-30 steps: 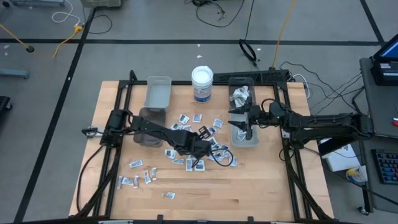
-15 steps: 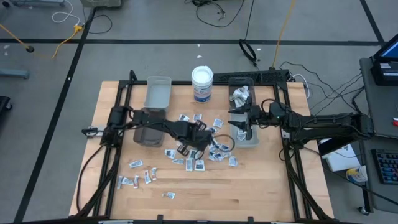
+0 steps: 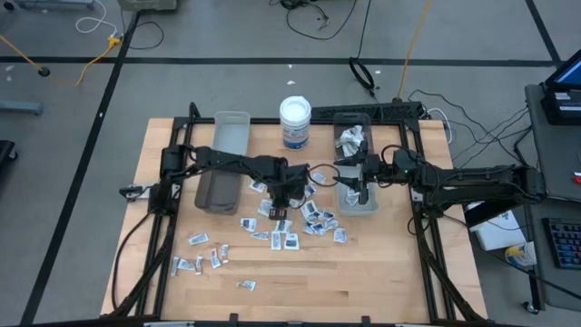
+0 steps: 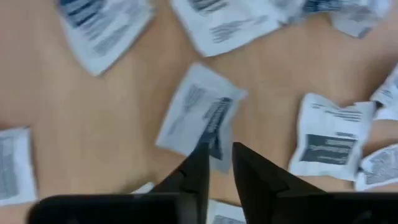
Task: Pick & Place First Aid Supplies
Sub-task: Put the blue alcohol pad into the right gray bin
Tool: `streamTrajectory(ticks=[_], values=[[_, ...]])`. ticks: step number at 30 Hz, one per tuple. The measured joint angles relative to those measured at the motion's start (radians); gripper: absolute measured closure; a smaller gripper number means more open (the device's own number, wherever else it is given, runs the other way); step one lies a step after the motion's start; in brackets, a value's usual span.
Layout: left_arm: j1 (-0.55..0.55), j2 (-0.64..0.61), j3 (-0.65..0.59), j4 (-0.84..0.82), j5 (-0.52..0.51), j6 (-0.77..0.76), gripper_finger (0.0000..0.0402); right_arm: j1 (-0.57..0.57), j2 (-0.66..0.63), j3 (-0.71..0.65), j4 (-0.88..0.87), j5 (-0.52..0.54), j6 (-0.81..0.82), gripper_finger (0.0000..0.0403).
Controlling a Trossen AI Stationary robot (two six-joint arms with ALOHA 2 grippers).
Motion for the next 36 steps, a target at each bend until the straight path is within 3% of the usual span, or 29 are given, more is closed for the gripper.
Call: streamTrajectory(ticks=[12, 19, 26, 36], values=[[0.076, -0.043, 0.002, 0.083, 0.008, -0.069, 0.0256, 0.000, 0.000, 0.000, -0.007, 0.000, 0.001, 0.0195], [0.107, -0.057, 0.002, 0.087, -0.002, -0.116, 0.0252, 0.000, 0.000, 0.000, -0.016, 0.000, 0.002, 0.0195], [0.094, -0.057, 0.016, 0.185, -0.127, -0.132, 0.0252, 0.000, -0.003, 0.000, -0.018, 0.000, 0.001, 0.0195], [0.113, -0.057, 0.101, 0.164, -0.079, -0.122, 0.0252, 0.000, -0.054, 0.000, -0.014, 0.000, -0.002, 0.0195]])
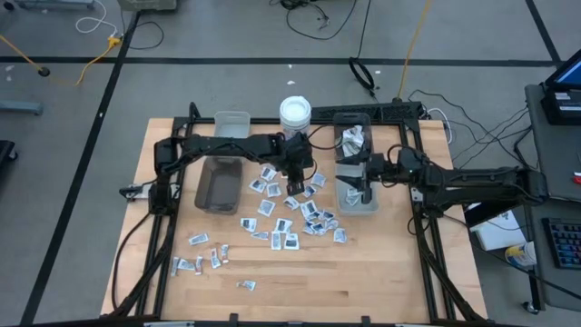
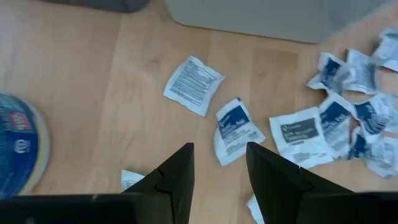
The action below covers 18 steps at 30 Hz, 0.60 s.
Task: Pick & Place First Aid Supplies
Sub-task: Put the blue alcohol pad into the right gray bin
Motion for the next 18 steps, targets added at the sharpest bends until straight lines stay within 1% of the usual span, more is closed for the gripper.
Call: streamTrajectory(ticks=[2, 5, 13, 18], values=[[0.003, 0.001, 0.000, -0.007, 0.025, 0.000, 0.0251, 0.000, -0.012, 0.000, -0.001, 0.000, 0.000, 0.0195], [0.003, 0.001, 0.000, -0.005, 0.028, 0.007, 0.0243, 0.000, -0.028, 0.000, -0.001, 0.000, 0.000, 0.0195], [0.003, 0.001, 0.000, 0.026, 0.018, -0.004, 0.0181, 0.000, -0.040, 0.000, -0.005, 0.000, 0.002, 0.0195], [0.002, 0.017, 0.000, 0.045, 0.017, -0.005, 0.0174, 0.000, -0.040, 0.000, -0.008, 0.000, 0.000, 0.0195]])
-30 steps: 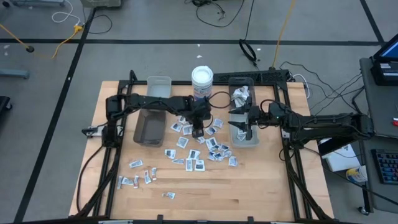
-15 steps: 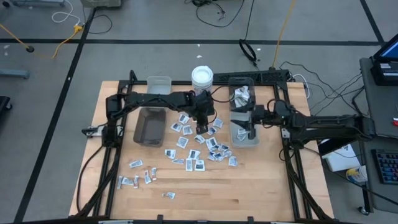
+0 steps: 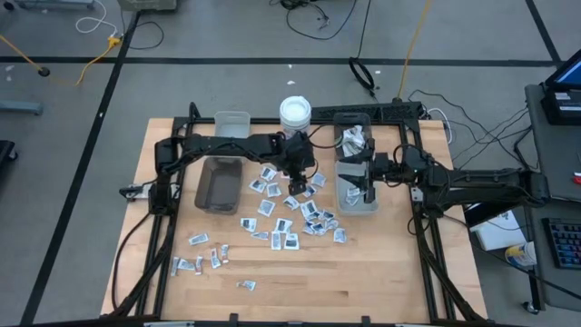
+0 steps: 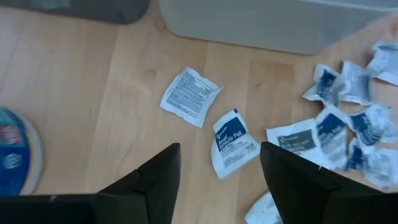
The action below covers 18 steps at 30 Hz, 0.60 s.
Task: Pick & Place First Aid Supplies
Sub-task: Put the blue alcohol pad into the right gray bin
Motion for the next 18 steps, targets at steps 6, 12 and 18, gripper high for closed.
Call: streamTrajectory(ticks=[6, 12, 18], values=[[-0.007, 0.058, -0.001, 0.021, -0.001, 0.003, 0.0174, 0.000, 0.000, 0.000, 0.000, 0.000, -0.001, 0.0195], [-0.009, 0.091, -0.001, 0.072, -0.006, 0.013, 0.0174, 0.000, -0.003, -0.001, -0.009, 0.000, 0.000, 0.0195], [-0.012, 0.164, -0.002, 0.078, -0.001, 0.010, 0.0174, 0.000, -0.005, 0.000, -0.018, 0.000, -0.003, 0.0195]])
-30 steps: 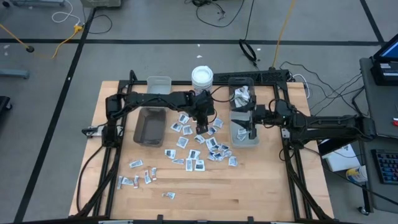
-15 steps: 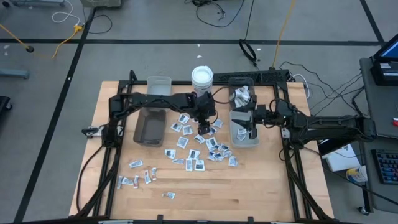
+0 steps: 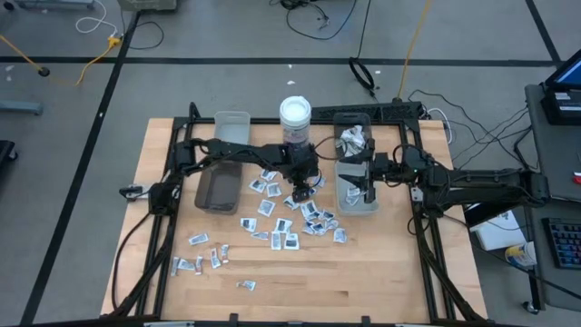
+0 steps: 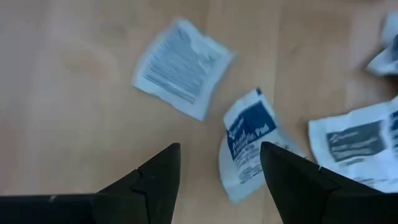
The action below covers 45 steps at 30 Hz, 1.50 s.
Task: Pick & Place First Aid Supplies
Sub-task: Put the blue alcohol pad into the right gray bin
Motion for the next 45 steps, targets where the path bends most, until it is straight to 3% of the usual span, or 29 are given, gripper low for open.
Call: streamTrajectory(ticks=[10, 13, 19, 26, 32, 38, 42, 45], values=[[-0.009, 0.036, 0.004, 0.015, -0.038, 0.002, 0.0181, 0.000, -0.006, 0.000, -0.004, -0.001, -0.013, 0.0195], [-0.010, 0.037, 0.004, 0.014, -0.055, -0.009, 0.0224, 0.000, -0.006, 0.000, -0.004, -0.003, -0.013, 0.0195], [-0.017, 0.038, 0.003, -0.006, -0.098, -0.044, 0.0378, 0.000, -0.006, 0.000, -0.004, -0.003, -0.023, 0.0195], [-0.012, -0.041, -0.046, -0.062, -0.073, -0.058, 0.0398, 0.000, -0.006, 0.000, -0.006, -0.001, 0.049, 0.0195], [-0.031, -0.202, -0.267, 0.275, -0.007, -0.077, 0.0400, 0.000, -0.006, 0.000, -0.018, -0.003, 0.080, 0.0195], [-0.063, -0.357, -0.565, 0.772, 0.012, -0.128, 0.0400, 0.000, 0.020, 0.001, -0.031, -0.001, 0.153, 0.0195], [-0.093, -0.424, -0.700, 1.010, -0.025, -0.129, 0.0400, 0.009, 0.076, 0.001, -0.021, 0.007, 0.175, 0.0195], [-0.119, -0.458, -0.726, 1.087, -0.085, -0.123, 0.0401, 0.043, 0.140, 0.001, 0.021, 0.072, 0.176, 0.0195]])
